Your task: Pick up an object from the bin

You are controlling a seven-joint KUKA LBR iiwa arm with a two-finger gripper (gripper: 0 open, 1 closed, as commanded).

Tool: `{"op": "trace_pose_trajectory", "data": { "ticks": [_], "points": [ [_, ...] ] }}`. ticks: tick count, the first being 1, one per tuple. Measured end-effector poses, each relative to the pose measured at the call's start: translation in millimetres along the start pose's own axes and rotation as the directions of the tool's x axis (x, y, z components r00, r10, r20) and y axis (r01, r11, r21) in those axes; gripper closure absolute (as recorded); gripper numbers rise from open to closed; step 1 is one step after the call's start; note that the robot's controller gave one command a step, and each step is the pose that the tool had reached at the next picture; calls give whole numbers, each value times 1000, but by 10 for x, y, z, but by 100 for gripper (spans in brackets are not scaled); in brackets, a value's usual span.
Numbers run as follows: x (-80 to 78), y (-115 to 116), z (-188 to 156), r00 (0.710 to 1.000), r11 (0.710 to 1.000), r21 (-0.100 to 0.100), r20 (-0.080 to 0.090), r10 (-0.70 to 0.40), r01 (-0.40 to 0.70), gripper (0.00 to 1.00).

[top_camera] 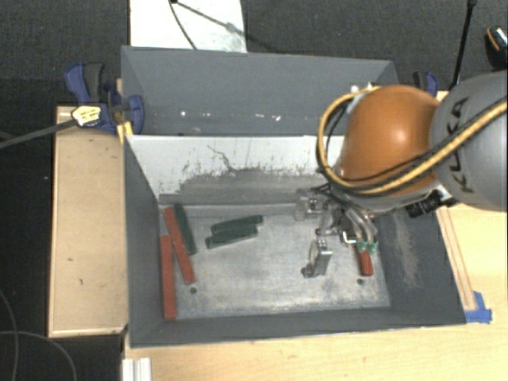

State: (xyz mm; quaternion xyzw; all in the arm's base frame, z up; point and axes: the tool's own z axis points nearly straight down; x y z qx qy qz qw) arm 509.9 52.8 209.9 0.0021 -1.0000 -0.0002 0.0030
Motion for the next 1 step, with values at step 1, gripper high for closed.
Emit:
{"op": "trace_pose_trajectory", "data": {
  "ticks": [1],
  "points": [
    [-490, -576, 1310, 975, 975, 2, 1, -221, 221, 0]
  ]
}}
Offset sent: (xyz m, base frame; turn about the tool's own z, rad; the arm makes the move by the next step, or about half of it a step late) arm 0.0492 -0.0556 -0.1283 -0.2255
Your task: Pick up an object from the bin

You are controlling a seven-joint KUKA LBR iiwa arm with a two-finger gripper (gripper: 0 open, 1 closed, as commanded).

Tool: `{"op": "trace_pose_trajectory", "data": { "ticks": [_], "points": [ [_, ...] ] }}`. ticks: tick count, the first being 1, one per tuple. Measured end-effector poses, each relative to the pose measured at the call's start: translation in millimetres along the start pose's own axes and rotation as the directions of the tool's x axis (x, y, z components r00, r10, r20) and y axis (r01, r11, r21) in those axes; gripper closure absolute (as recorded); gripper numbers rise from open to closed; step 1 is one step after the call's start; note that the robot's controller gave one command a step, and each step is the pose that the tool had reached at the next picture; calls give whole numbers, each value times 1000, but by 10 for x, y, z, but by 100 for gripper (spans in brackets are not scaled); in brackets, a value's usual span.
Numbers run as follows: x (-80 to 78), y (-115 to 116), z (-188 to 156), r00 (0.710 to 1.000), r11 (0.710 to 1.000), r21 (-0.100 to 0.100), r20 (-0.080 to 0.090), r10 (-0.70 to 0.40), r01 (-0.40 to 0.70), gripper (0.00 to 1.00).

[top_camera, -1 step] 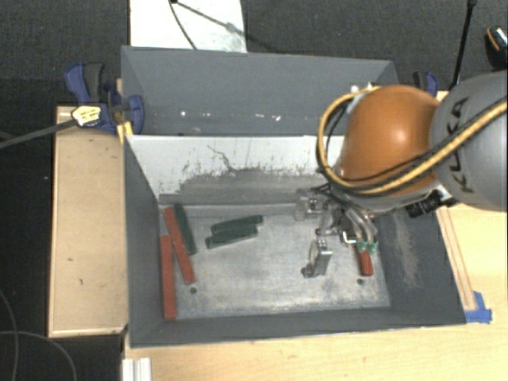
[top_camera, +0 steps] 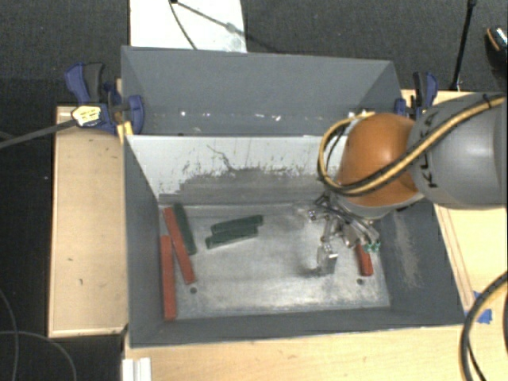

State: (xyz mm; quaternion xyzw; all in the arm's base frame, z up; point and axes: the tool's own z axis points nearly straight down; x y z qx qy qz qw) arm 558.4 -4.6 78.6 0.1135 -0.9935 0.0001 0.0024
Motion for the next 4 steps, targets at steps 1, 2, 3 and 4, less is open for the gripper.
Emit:
{"op": "trace_pose_trajectory", "data": {
  "ticks": [1, 2, 3, 4],
  "points": [
    [697, 113, 4, 994, 994, -1, 2, -106, 106, 0],
    [568, 973, 75, 745, 745, 8, 12, -667, 666, 0],
    [426, -565, -618, 479, 479, 10, 2, -878, 878, 0],
    [60, -979, 90, 178, 178, 6, 6, -984, 984, 0]
  ]
}}
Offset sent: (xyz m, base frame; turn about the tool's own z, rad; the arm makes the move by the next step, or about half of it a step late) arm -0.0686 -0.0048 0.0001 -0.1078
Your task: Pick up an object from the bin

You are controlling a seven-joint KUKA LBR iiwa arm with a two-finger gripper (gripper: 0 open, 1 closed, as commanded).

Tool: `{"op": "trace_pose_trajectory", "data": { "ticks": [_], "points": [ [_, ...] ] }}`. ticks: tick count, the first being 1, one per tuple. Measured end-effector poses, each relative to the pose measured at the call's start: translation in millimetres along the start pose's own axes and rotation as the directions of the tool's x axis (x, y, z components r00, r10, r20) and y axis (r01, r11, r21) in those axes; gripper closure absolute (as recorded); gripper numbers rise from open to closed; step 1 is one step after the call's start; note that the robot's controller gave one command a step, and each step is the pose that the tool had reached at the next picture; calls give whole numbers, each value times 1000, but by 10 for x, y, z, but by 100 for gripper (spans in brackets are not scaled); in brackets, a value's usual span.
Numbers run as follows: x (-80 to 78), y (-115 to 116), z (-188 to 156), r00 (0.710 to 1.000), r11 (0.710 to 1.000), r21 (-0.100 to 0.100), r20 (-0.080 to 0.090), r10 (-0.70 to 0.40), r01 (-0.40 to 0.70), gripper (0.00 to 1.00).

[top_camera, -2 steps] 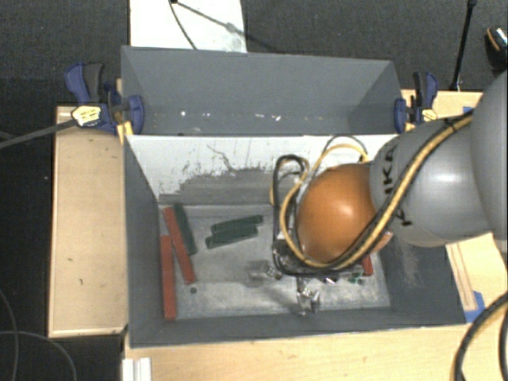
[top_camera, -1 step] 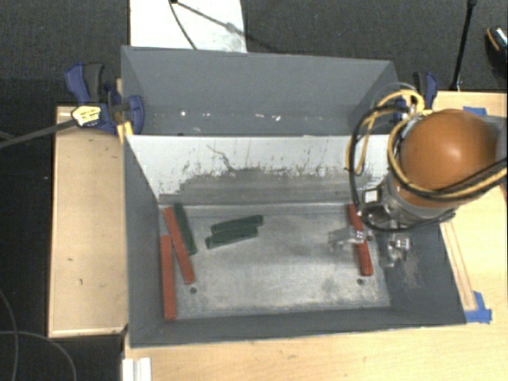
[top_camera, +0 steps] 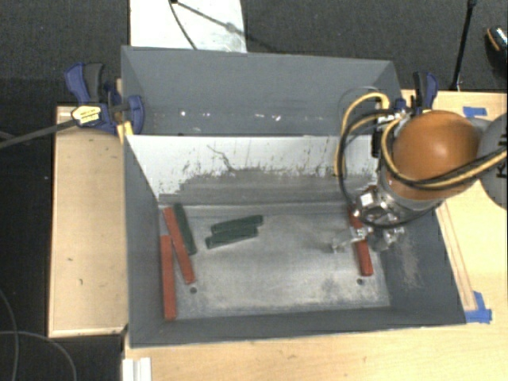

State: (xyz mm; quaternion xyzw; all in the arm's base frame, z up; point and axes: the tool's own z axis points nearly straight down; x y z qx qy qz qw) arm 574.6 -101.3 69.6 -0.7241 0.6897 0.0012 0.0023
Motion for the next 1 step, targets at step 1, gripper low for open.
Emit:
{"op": "trace_pose_trajectory", "data": {
  "ticks": [1],
  "points": [
    [7, 2, -7, 1000, 1000, -4, -3, 3, -3, 100]
  ]
}}
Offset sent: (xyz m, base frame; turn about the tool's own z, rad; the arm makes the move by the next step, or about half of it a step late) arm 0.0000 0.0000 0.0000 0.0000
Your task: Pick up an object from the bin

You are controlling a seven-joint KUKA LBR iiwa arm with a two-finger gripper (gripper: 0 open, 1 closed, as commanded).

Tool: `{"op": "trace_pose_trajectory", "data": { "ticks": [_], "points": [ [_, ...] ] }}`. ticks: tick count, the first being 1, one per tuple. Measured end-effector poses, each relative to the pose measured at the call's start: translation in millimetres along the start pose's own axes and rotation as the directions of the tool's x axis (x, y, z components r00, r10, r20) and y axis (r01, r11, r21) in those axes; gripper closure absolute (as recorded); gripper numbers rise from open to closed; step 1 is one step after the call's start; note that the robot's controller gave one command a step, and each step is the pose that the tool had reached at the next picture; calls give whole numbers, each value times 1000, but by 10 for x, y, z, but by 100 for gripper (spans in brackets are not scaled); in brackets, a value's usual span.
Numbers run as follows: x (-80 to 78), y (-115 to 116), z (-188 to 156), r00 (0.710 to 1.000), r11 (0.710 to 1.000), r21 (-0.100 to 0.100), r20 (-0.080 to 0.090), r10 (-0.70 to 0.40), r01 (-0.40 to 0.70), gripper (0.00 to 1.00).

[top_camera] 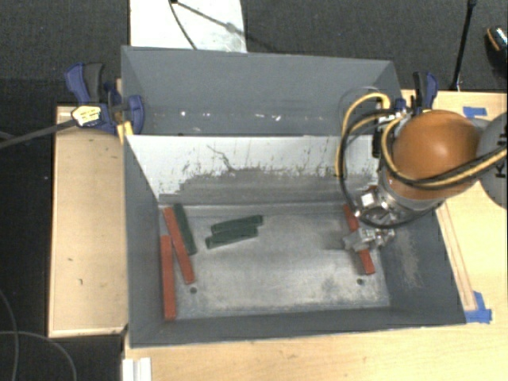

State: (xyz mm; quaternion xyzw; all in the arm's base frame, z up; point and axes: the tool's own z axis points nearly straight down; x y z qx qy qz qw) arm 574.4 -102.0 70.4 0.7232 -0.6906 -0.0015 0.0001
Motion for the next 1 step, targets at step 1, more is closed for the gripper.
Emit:
{"op": "trace_pose_trajectory", "data": {
  "ticks": [1],
  "points": [
    [-68, 310, -1547, 1000, 1000, 10, -3, -16, 16, 100]
  ]
}}
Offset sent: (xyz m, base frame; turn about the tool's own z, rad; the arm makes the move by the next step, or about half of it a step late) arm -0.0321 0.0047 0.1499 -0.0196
